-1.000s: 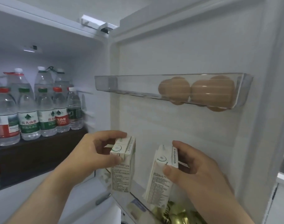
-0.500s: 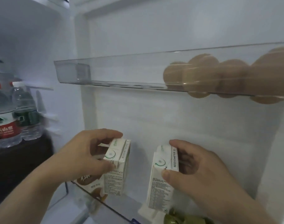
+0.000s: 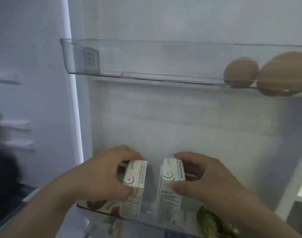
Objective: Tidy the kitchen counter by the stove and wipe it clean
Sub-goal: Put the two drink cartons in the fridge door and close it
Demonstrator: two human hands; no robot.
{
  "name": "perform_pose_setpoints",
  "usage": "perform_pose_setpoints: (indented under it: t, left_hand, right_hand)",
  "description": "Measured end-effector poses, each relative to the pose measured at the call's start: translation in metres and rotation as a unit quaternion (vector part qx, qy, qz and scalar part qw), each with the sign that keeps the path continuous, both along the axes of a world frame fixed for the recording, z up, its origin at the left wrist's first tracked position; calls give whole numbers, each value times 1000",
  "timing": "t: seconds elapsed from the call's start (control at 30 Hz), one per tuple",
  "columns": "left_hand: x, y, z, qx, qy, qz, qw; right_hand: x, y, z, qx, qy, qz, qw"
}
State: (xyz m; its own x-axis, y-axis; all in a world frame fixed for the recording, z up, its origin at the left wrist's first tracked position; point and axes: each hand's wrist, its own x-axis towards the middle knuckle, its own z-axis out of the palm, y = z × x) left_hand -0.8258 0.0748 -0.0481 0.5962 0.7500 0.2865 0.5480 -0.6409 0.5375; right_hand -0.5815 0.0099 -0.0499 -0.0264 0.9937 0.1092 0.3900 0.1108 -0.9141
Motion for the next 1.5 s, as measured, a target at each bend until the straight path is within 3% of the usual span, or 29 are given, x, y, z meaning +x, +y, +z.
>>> perform_pose_setpoints:
  t: [0.33,0.63,0.87,1.07,1.3,1.5]
  left_hand:
    - [-7,19,-7,8,76,-42,996]
    - [5,17,-3,-8,156,-50,986]
    - [8,14,-16,6,207,-39,978]
    - [6,16,-17,-5,210,-39,977]
    - [-3,25,-24,-53,156,-35,986]
    - [-3,21,-26,-23,145,-39,988]
  right_hand:
    - [-23,16,-19,3,-97,17,995]
    - [-18,16,-22,-40,-116,23,992]
    - [-14,15,-30,-59,-76,33,995]
    - [-15,16,-31,-59,-97,39,993]
    - [-14,18,-31,-48,-141,57,987]
    - [-12,15,-32,-54,-139,62,987]
